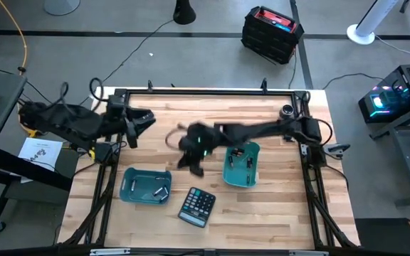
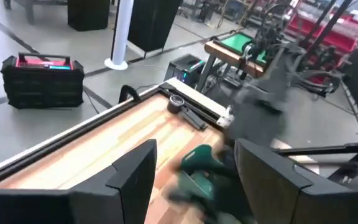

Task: Sort batteries
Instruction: Put the silver battery into the dark blue bin

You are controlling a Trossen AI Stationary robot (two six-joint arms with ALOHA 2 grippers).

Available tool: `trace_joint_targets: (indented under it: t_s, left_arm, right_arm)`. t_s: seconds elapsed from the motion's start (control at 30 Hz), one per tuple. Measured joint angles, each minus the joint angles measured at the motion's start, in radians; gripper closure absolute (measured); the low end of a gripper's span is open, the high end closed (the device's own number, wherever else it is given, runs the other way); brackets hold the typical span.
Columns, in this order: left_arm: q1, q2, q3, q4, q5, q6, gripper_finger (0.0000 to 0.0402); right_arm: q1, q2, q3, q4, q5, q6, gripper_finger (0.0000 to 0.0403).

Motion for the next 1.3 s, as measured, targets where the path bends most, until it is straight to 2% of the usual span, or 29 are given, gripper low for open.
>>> trace_joint_targets:
  t_s: [0.1,0.2,0.43,0.6,0.8,0.93,1.07,1.17,1.3]
  left_arm:
    - [0.0,0.027,0.0,0.003,0.002,0.002,0.0193]
    - [0.0,0.047,0.0,0.012,0.01,0.038,0.0193]
    - [0.0,0.045,-0.001,0.129,0.154,0.156,0.0193]
    - [-0.017,0.042,-0.001,0.252,0.208,0.233,0.0193]
    - [-0.035,0.042,-0.001,0.331,0.204,0.298,0.0193]
    - [-0.042,0.035,0.0,0.332,0.195,0.298,0.0193]
    - [-0.042,0.032,0.0,0.333,0.174,0.284,0.0193]
    - [-0.042,0.031,0.0,0.326,0.162,0.261,0.0193]
    - [-0.042,0.052,0.001,0.262,0.162,0.216,0.0193]
  right_arm:
    - [0.076,0.024,0.003,0.126,0.026,0.095,0.0384]
    - [0.127,0.073,0.003,0.235,0.13,0.21,0.0383]
    - [0.181,0.204,0.004,0.529,0.291,0.529,0.0368]
    - [0.19,0.248,0.002,0.507,0.404,0.668,0.0341]
    - [0.185,0.229,0.014,0.482,0.428,0.621,0.0255]
    - [0.158,0.213,0.06,0.423,0.291,0.546,0.0218]
    - [0.128,0.214,0.12,0.357,0.129,0.474,0.0212]
    - [0.102,0.189,0.18,0.149,0.1,0.351,0.0211]
    - [0.049,0.126,0.25,-0.199,0.251,0.132,0.0211]
